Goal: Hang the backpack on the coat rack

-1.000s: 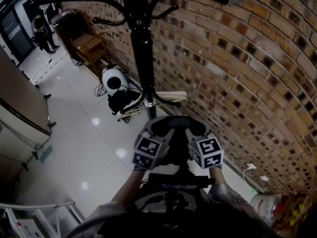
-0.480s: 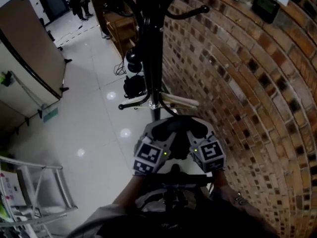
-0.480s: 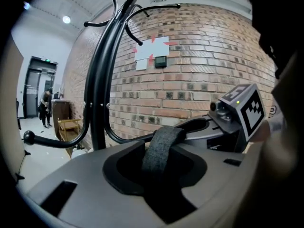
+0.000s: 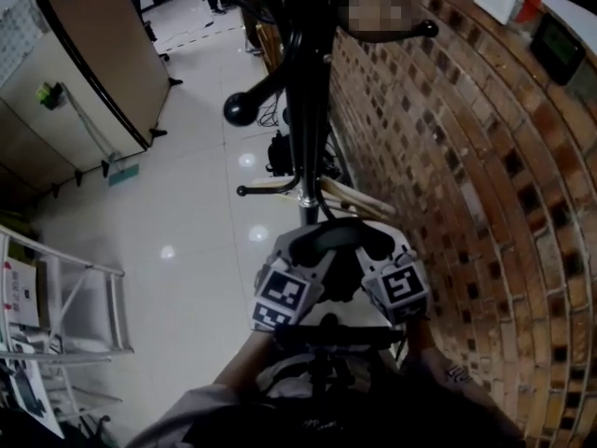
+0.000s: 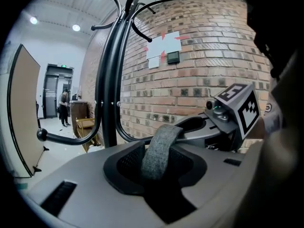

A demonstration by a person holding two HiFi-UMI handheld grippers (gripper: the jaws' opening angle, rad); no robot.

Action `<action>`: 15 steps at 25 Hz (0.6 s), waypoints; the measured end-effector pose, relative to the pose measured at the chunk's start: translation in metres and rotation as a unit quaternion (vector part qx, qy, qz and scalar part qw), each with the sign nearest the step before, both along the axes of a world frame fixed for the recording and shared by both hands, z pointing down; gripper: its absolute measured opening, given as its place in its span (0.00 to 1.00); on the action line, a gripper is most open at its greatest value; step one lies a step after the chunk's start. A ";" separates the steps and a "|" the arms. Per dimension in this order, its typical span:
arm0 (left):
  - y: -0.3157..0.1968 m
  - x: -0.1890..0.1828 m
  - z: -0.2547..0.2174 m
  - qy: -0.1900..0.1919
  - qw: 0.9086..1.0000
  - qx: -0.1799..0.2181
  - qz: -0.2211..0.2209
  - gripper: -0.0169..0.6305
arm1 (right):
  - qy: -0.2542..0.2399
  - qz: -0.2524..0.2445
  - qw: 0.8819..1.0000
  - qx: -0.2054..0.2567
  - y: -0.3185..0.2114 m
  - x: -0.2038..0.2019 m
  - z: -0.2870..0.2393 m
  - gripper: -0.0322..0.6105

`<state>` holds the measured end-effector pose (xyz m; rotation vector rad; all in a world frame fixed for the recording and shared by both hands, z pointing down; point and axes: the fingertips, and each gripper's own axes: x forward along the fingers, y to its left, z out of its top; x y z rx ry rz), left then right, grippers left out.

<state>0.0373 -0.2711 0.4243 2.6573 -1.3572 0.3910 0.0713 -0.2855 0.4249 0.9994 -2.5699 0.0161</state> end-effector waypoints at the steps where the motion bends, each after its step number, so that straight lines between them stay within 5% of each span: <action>1: -0.002 -0.001 0.000 -0.004 1.000 0.002 -0.005 0.23 | 0.000 -0.008 1.000 -0.001 -0.002 -0.001 0.001 0.17; 15: -0.025 -0.019 0.026 -0.005 0.997 -0.037 -0.073 0.24 | 0.004 -0.072 0.997 -0.023 -0.038 -0.028 0.025 0.17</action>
